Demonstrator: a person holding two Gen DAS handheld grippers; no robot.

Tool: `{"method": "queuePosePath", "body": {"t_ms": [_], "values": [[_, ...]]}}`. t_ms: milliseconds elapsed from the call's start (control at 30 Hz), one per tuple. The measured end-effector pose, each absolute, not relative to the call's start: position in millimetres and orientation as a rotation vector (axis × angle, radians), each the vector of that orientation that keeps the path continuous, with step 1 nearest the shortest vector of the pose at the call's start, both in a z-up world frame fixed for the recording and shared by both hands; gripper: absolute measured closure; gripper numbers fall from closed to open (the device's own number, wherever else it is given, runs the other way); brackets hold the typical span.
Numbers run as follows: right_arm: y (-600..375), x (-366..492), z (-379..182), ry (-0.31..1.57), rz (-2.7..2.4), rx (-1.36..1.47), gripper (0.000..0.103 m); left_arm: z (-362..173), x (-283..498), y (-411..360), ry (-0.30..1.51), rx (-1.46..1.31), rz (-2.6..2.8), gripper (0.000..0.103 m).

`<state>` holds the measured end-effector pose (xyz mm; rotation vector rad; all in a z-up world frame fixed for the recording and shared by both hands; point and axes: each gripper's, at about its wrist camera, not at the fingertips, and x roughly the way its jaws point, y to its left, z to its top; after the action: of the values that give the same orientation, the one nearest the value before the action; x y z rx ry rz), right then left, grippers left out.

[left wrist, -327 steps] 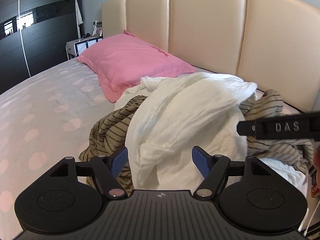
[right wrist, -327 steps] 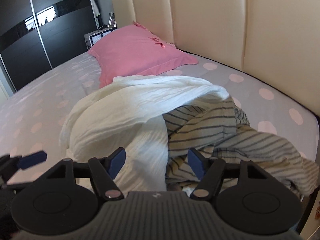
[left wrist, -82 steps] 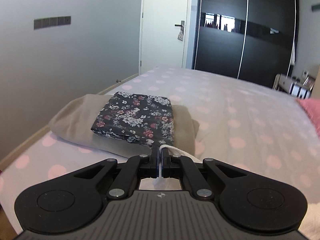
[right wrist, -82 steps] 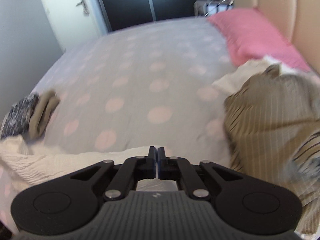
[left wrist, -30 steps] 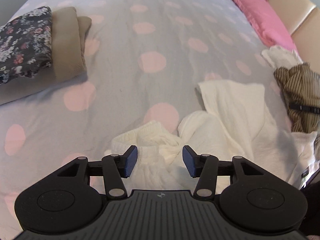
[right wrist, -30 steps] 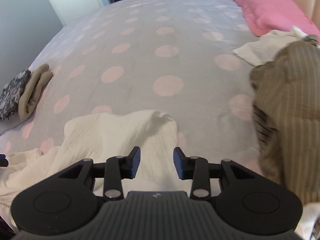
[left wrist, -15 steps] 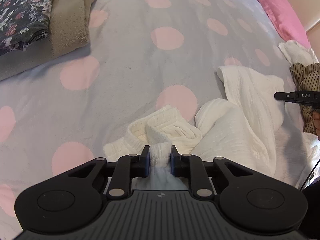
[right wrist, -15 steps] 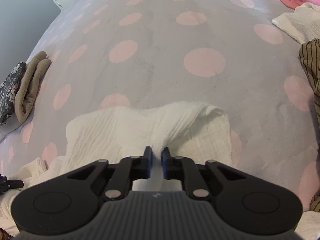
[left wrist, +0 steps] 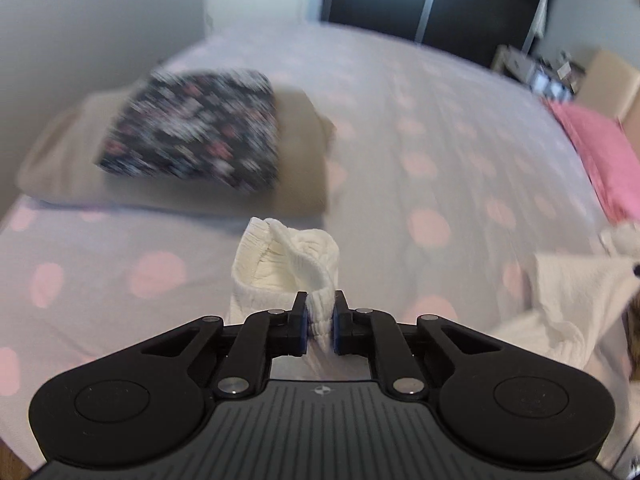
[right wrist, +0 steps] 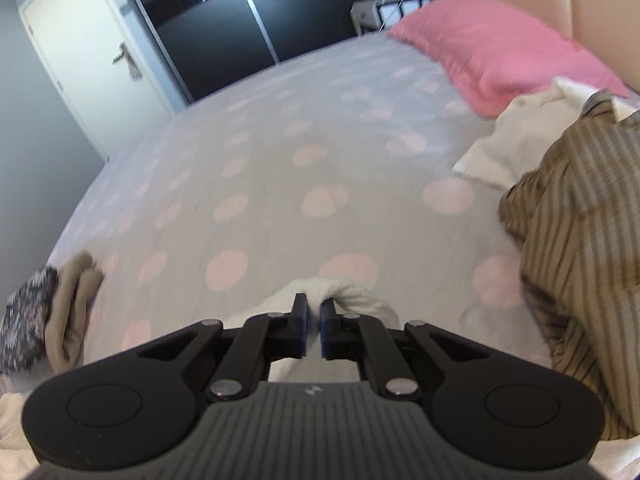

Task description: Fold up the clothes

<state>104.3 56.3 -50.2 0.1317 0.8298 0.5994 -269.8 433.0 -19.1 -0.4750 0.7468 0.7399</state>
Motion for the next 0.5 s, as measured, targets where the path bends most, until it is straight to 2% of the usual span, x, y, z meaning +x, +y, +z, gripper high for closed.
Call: {"method": "queuePosePath", "body": {"t_ms": [100,200,367,500], "values": [[50,103,-43,0.799,0.585,0.152,0.096,-7,-299,431,0.661,-0.524,0.790,0.094],[52,96,-42,0.805,0.610,0.144,0.096,-13,-313,427,0.669,-0.558,0.812,0.094],[60,76,-45,0.794,0.645,-0.002,0.096,-54,-322,419,0.884,-0.629,0.800,0.093],[58,66,-59,0.860,0.643,-0.118,0.096,-80,-324,412,1.048,-0.593,0.794,0.092]]}}
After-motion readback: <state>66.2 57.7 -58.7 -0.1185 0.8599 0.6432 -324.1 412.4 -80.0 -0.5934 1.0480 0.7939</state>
